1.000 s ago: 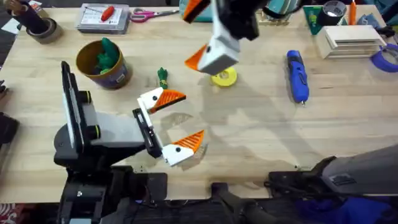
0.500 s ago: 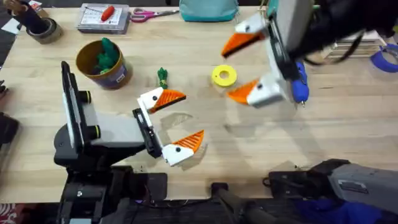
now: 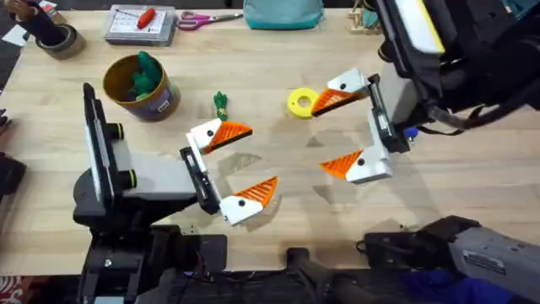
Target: Pick up the gripper from the table and insert it into the empty holder that is missing its gripper. Then pick up a screw, insert it into the mounting hole, and use the screwdriver to tighten it. Finally, clean up the table by picking up the vegetable and placing it into the bucket.
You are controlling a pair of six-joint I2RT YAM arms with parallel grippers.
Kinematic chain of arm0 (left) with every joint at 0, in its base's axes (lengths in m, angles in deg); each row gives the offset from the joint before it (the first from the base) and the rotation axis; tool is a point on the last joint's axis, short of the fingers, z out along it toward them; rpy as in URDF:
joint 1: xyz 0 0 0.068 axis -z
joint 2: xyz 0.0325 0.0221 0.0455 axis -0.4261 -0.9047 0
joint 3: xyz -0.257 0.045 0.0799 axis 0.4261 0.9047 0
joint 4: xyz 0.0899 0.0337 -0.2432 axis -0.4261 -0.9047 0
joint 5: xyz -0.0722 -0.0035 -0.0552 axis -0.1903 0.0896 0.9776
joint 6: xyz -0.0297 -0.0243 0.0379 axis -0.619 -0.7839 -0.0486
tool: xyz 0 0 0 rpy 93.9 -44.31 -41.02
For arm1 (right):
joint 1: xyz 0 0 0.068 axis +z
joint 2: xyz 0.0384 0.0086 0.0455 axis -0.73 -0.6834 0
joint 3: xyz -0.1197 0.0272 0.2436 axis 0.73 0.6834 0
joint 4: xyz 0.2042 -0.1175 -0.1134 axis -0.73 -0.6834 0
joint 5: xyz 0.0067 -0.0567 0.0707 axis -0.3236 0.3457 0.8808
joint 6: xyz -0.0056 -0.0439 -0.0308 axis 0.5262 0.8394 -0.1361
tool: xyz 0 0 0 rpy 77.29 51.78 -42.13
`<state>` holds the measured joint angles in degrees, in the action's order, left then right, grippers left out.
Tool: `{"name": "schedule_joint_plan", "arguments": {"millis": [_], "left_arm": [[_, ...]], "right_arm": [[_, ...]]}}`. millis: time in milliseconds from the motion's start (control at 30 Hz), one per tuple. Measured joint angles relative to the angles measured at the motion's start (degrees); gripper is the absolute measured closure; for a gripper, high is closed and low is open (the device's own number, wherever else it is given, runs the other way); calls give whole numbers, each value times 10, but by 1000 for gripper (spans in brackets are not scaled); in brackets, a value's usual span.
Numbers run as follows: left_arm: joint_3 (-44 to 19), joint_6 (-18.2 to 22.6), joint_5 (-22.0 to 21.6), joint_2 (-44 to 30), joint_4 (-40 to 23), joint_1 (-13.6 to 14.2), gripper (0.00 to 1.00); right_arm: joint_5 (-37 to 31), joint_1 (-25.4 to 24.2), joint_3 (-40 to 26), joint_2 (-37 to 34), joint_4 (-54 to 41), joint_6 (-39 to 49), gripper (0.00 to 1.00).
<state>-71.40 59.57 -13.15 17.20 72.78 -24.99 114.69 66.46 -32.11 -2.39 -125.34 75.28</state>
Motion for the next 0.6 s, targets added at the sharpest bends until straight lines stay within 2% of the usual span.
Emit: {"name": "schedule_joint_plan", "arguments": {"millis": [600], "left_arm": [[0,0,0,0,0,0,16]], "right_arm": [[-2,0,0,0,17,0,4]]}}
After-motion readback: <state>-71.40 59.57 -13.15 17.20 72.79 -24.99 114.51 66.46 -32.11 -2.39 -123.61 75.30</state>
